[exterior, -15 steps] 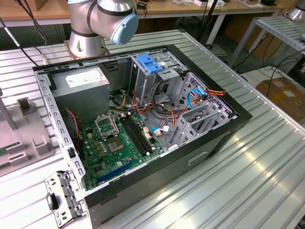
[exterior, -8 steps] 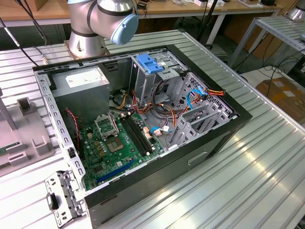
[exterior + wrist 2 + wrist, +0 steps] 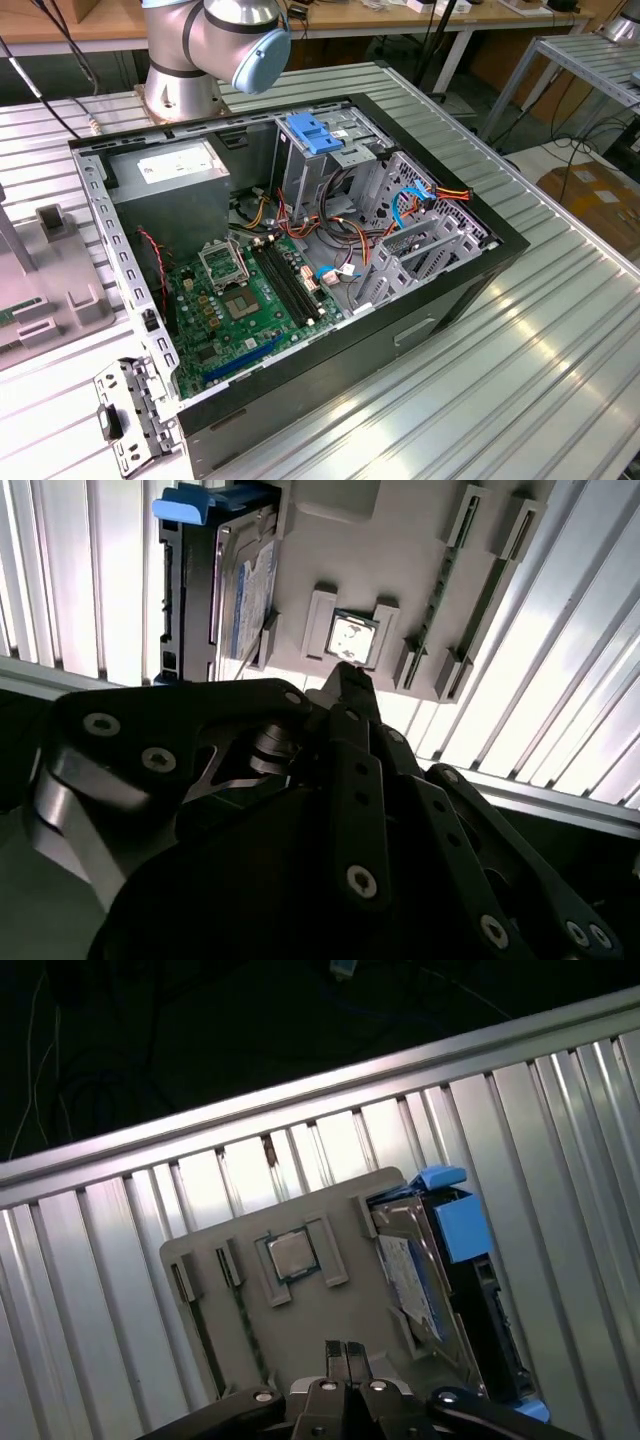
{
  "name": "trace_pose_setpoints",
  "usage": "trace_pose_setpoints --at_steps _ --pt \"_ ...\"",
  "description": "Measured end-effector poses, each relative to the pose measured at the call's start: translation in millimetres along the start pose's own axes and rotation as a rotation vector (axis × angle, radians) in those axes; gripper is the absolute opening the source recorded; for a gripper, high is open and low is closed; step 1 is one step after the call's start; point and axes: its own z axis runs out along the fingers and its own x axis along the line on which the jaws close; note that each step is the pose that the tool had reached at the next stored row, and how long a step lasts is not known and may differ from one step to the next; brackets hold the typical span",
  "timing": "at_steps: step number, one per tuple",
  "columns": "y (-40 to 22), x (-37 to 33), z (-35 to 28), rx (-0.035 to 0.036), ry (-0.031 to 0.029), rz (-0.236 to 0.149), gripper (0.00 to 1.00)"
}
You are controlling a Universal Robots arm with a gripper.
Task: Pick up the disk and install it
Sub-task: 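Pick up the disk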
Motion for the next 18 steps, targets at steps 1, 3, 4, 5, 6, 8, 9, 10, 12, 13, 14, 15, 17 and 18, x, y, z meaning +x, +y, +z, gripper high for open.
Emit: trace_pose_setpoints --at_steps 1,3,4,5,6,8,9,10,12,13,14,15,17,18 --pt "0.0 0.0 0.0 -0.0004 0.0007 -0.015 0.11" --pt "0.0 0.0 0.0 -0.0014 0.0026 -0.059 0.11" --pt "0.0 0.0 0.0 -0.0018 0.0032 -0.072 0.11" --pt "0.0 0.0 0.0 -0.0024 0.0044 -0.099 0.11" --pt "0.0 0.0 0.0 -0.0033 0.006 -0.133 0.11" --pt "0.0 0.0 0.0 -0.0044 0.0078 -0.175 0.11" --pt "0.0 0.0 0.0 -0.0048 0.0087 -0.195 0.11" --pt "0.0 0.0 0.1 -0.0052 0.0094 -0.211 0.11" --pt "0.0 0.0 0.1 -0.0058 0.0105 -0.236 0.11" --pt "0.0 0.0 0.1 -0.0061 0.0111 -0.249 0.11" --pt "0.0 0.0 0.2 -0.0065 0.0117 -0.265 0.11" --pt "0.0 0.0 0.2 -0.0069 0.0123 -0.276 0.11" --pt "0.0 0.0 0.2 -0.0074 0.0133 -0.3 0.11" --pt "0.0 0.0 0.3 -0.0077 0.0139 -0.313 0.11"
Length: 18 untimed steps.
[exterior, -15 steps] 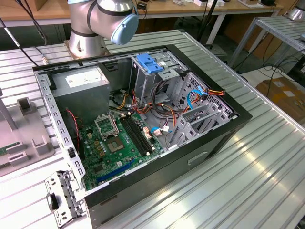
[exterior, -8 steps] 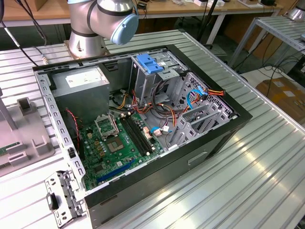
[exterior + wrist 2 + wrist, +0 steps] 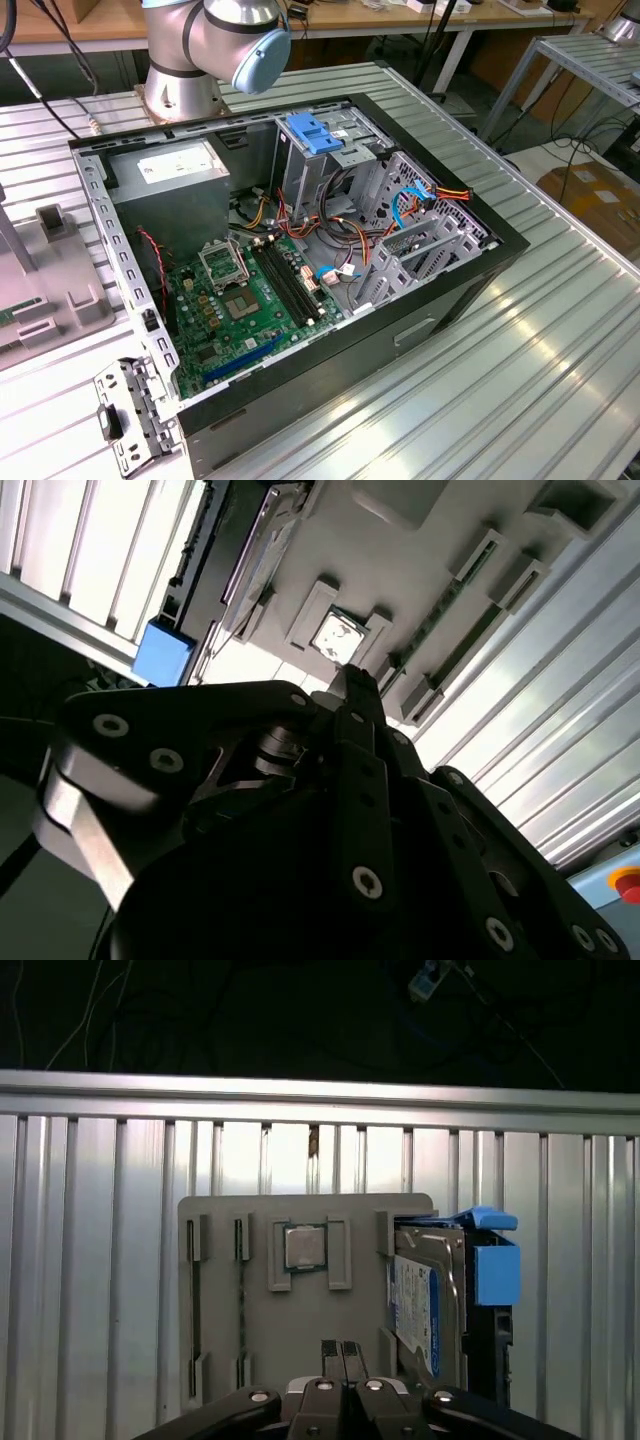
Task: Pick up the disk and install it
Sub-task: 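Pick up the disk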
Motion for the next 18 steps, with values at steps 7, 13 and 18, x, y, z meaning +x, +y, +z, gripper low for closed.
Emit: trace_pose_setpoints --at_steps 7,13,18 --pt "0.0 -0.1 0.1 -0.0007 0.0007 -0.03 0.11" --pt "0.0 0.0 0.1 -0.0006 -0.0012 -0.03 0.29" --pt "0.0 0.0 0.1 -0.0006 -0.0026 -0.03 0.54"
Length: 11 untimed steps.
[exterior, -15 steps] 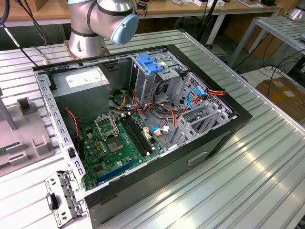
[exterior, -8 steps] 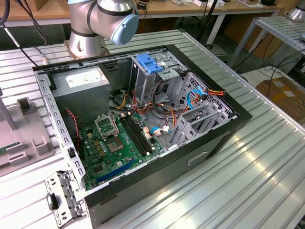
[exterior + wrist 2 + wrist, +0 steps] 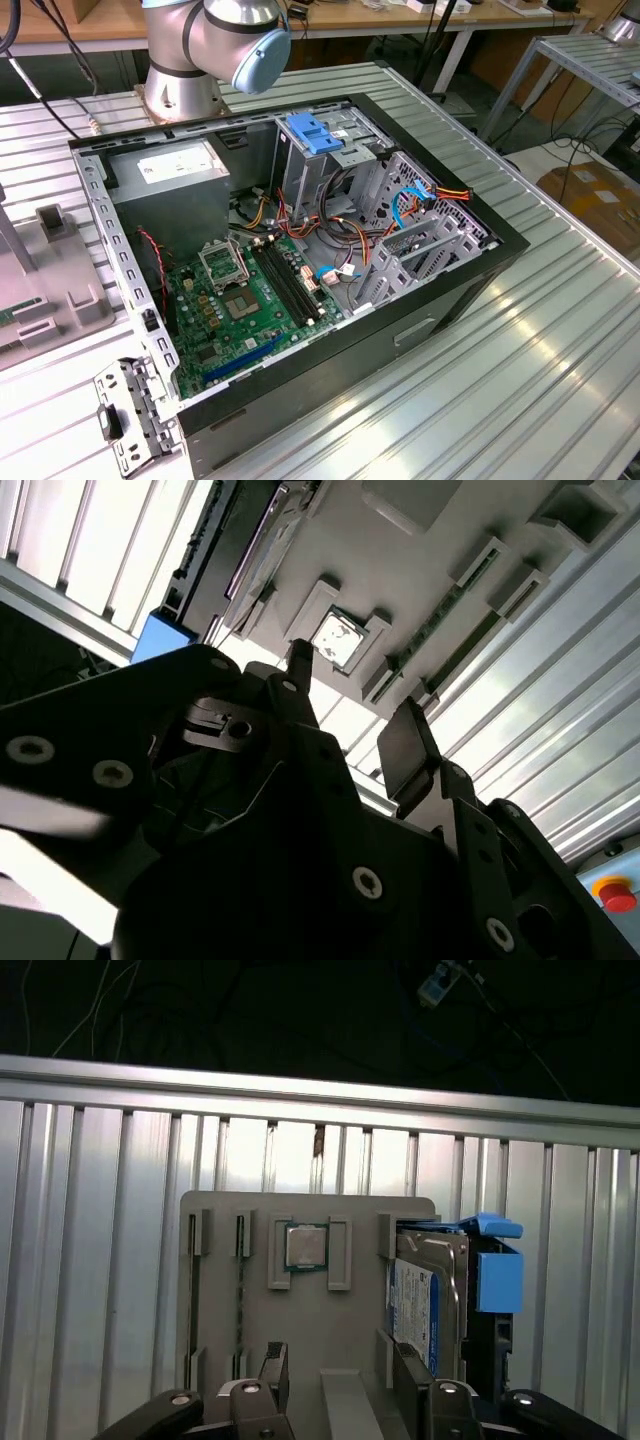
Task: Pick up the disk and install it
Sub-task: 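Pick up the disk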
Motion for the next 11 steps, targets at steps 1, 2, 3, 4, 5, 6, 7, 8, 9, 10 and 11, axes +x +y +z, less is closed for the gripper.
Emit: trace_pose_setpoints --at_steps 1,2,3,4,5,6,7,8,9,10,11 --pt "0.0 0.0 0.0 0.0 -0.0002 0.0 0.54" --pt "0.0 0.0 0.0 0.0 -0.0004 0.0 0.54" --pt "0.0 0.0 0.0 0.0001 -0.0006 0.0 0.54" --pt "0.1 0.0 0.0 0.0 -0.0006 0.0 0.54" --pt "0.0 -0.7 0.6 0.0002 -0.0006 0.0 0.54" --pt "-0.1 -1.5 1.1 0.0 -0.0005 0.0 0.54" --pt "-0.2 -2.1 1.4 0.0 -0.0005 0.0 0.54" --pt "-0.2 -2.7 1.7 0.0001 -0.0005 0.0 0.54" --pt "-0.3 -3.8 2.4 0.0001 -0.0006 0.0 0.54" --pt "-0.4 -4.9 2.9 0.0001 -0.0006 0.0 0.54" --pt "-0.4 -5.7 3.3 0.0 -0.0005 0.0 0.54"
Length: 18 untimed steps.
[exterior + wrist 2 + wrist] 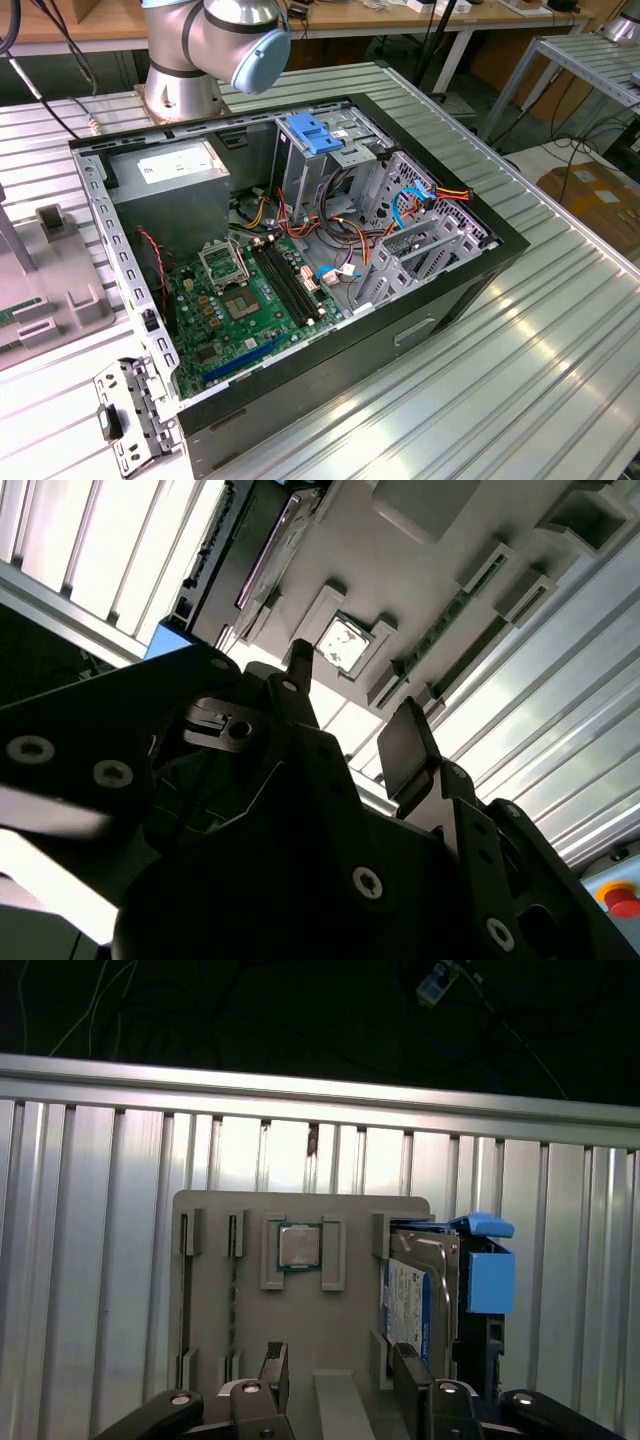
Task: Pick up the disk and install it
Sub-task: 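Pick up the disk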
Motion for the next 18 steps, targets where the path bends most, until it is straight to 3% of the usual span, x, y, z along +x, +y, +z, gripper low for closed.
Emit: trace_pose_setpoints --at_steps 15,18 --pt "-1.1 -12.6 6.9 0.0001 0.0 0.0 0.54" --pt "-1.3 -17.7 8.6 0.0001 -0.0001 0.0 0.54"
